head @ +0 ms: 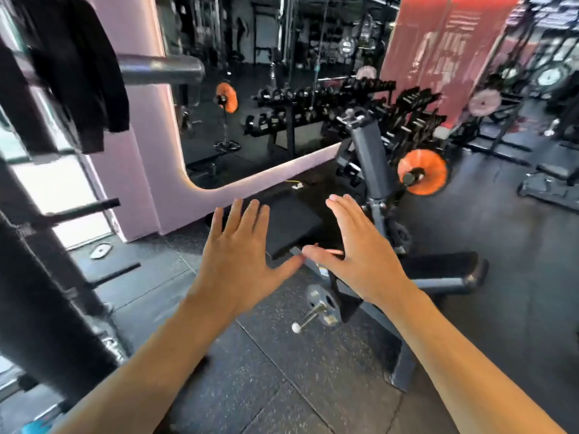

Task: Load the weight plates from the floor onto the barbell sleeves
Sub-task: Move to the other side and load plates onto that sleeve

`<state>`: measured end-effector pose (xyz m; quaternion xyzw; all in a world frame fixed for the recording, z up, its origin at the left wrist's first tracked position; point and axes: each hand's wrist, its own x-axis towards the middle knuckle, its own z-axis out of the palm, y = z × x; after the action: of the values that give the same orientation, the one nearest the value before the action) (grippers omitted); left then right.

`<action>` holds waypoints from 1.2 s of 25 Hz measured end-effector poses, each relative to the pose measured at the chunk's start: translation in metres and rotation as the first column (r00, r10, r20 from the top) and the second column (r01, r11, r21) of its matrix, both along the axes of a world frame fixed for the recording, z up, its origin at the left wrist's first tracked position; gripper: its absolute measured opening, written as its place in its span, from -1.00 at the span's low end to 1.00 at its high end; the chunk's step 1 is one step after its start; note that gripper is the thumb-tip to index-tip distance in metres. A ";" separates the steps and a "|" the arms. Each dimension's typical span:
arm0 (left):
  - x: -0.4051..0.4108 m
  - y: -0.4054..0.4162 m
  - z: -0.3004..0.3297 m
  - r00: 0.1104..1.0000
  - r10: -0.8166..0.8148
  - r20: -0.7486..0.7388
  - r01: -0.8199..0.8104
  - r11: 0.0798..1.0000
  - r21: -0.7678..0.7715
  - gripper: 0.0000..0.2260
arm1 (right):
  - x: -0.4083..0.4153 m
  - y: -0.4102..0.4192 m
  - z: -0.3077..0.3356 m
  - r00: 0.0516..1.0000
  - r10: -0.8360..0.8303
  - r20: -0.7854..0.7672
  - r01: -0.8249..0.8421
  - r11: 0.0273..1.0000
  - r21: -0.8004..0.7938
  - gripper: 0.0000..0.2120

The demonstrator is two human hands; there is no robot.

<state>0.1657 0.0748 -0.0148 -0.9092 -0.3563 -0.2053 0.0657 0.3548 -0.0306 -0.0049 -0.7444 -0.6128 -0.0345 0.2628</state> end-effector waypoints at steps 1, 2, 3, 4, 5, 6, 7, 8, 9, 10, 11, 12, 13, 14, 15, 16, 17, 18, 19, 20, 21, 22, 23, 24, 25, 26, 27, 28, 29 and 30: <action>0.002 0.010 0.004 0.999 0.043 -0.009 -0.043 0.999 0.009 -0.03 | 0.003 0.018 0.002 0.999 0.044 0.016 -0.045 0.999 0.012 -0.01; 0.003 0.021 0.008 0.996 0.090 -0.017 -0.090 0.996 0.015 -0.04 | 0.007 0.037 0.005 0.996 0.086 0.038 -0.087 0.996 0.021 -0.02; 0.003 0.031 0.011 0.990 0.139 -0.023 -0.138 0.990 0.016 -0.04 | 0.010 0.055 0.007 0.991 0.128 0.050 -0.129 0.991 0.028 -0.03; 0.003 0.039 0.013 0.982 0.186 -0.027 -0.185 0.982 0.021 -0.05 | 0.014 0.071 0.009 0.985 0.169 0.045 -0.171 0.985 0.032 -0.03; 0.004 0.049 0.014 0.970 0.242 -0.025 -0.241 0.970 0.030 -0.06 | 0.018 0.090 0.010 0.975 0.221 0.033 -0.222 0.974 0.035 -0.04; 0.006 0.057 0.014 0.956 0.293 -0.021 -0.292 0.956 0.038 -0.07 | 0.023 0.108 0.010 0.962 0.272 0.029 -0.273 0.961 0.040 -0.05; 0.007 0.063 0.015 0.937 0.348 -0.017 -0.347 0.937 0.045 -0.07 | 0.028 0.125 0.010 0.946 0.323 0.035 -0.324 0.945 0.047 -0.05; 0.009 0.070 0.016 0.913 0.407 -0.018 -0.405 0.913 0.052 -0.06 | 0.032 0.142 0.011 0.927 0.374 0.040 -0.376 0.925 0.060 -0.05; 0.012 0.075 0.017 0.886 0.463 -0.009 -0.461 0.885 0.064 -0.06 | 0.037 0.157 0.012 0.905 0.424 0.037 -0.425 0.902 0.071 -0.03; 0.018 0.080 0.020 0.850 0.526 0.013 -0.526 0.848 0.066 -0.05 | 0.044 0.174 0.017 0.876 0.482 0.035 -0.483 0.872 0.080 0.00; 0.024 0.084 0.026 0.816 0.578 0.032 -0.579 0.814 0.051 -0.05 | 0.049 0.188 0.023 0.846 0.532 0.041 -0.534 0.841 0.090 0.01; 0.030 0.087 0.033 0.783 0.621 0.044 -0.622 0.782 0.038 -0.05 | 0.055 0.200 0.030 0.819 0.571 0.051 -0.573 0.813 0.105 0.02; 0.036 0.089 0.042 0.748 0.660 0.063 -0.663 0.747 0.042 -0.05 | 0.060 0.212 0.040 0.791 0.609 0.059 -0.611 0.782 0.120 0.01; 0.042 0.091 0.050 0.715 0.692 0.097 -0.698 0.714 0.055 -0.06 | 0.065 0.224 0.049 0.760 0.647 0.068 -0.649 0.749 0.131 -0.01; 0.047 0.092 0.060 0.680 0.721 0.132 -0.732 0.678 0.069 -0.07 | 0.069 0.238 0.060 0.723 0.686 0.079 -0.689 0.711 0.142 -0.04; 0.050 0.092 0.069 0.652 0.742 0.159 -0.757 0.648 0.082 -0.08 | 0.070 0.250 0.071 0.690 0.717 0.096 -0.722 0.673 0.159 -0.06; 0.049 0.091 0.077 0.624 0.761 0.176 -0.781 0.617 0.098 -0.10 | 0.067 0.262 0.083 0.659 0.743 0.118 -0.749 0.636 0.184 -0.08; 0.048 0.088 0.084 0.594 0.782 0.187 -0.804 0.584 0.112 -0.12 | 0.062 0.273 0.095 0.622 0.772 0.130 -0.778 0.590 0.216 -0.11; 0.045 0.086 0.090 0.565 0.802 0.197 -0.825 0.550 0.126 -0.14 | 0.056 0.283 0.106 0.577 0.805 0.135 -0.806 0.536 0.250 -0.14; 0.040 0.084 0.096 0.530 0.822 0.208 -0.848 0.511 0.142 -0.17 | 0.047 0.294 0.117 0.525 0.839 0.141 -0.834 0.474 0.284 -0.15; 0.034 0.082 0.101 0.501 0.833 0.233 -0.865 0.476 0.160 -0.20 | 0.037 0.303 0.126 0.486 0.860 0.155 -0.852 0.426 0.306 -0.15; 0.026 0.081 0.107 0.477 0.836 0.273 -0.879 0.443 0.178 -0.25 | 0.027 0.311 0.136 0.460 0.871 0.174 -0.862 0.391 0.322 -0.13; 0.018 0.079 0.113 0.457 0.829 0.322 -0.889 0.413 0.200 -0.32 | 0.016 0.319 0.145 0.441 0.876 0.195 -0.869 0.364 0.335 -0.12; 0.008 0.078 0.121 0.445 0.814 0.374 -0.895 0.389 0.220 -0.39 | 0.005 0.326 0.155 0.428 0.877 0.220 -0.874 0.339 0.349 -0.12; -0.002 0.079 0.131 0.431 0.799 0.420 -0.902 0.360 0.240 -0.47 | -0.006 0.332 0.166 0.411 0.880 0.238 -0.877 0.311 0.366 -0.13; -0.013 0.082 0.141 0.414 0.786 0.458 -0.909 0.332 0.252 -0.54 | -0.018 0.339 0.176 0.394 0.885 0.247 -0.880 0.285 0.380 -0.15; -0.023 0.087 0.151 0.394 0.781 0.484 -0.918 0.305 0.254 -0.58 | -0.029 0.345 0.187 0.378 0.887 0.265 -0.884 0.261 0.387 -0.15; -0.033 0.092 0.161 0.371 0.788 0.490 -0.927 0.287 0.241 -0.57 | -0.042 0.351 0.196 0.366 0.884 0.291 -0.892 0.244 0.381 -0.14; -0.042 0.099 0.170 0.355 0.802 0.481 -0.934 0.282 0.219 -0.53 | -0.054 0.357 0.203 0.358 0.878 0.317 -0.900 0.235 0.367 -0.13; -0.051 0.108 0.177 0.347 0.816 0.463 -0.937 0.285 0.201 -0.47 | -0.068 0.364 0.208 0.341 0.877 0.338 -0.911 0.219 0.350 -0.12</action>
<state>0.1150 0.1827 0.1626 -0.4776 -0.7492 -0.3291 0.3199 0.2872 0.3339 0.2036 -0.1629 -0.9049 -0.0538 0.3894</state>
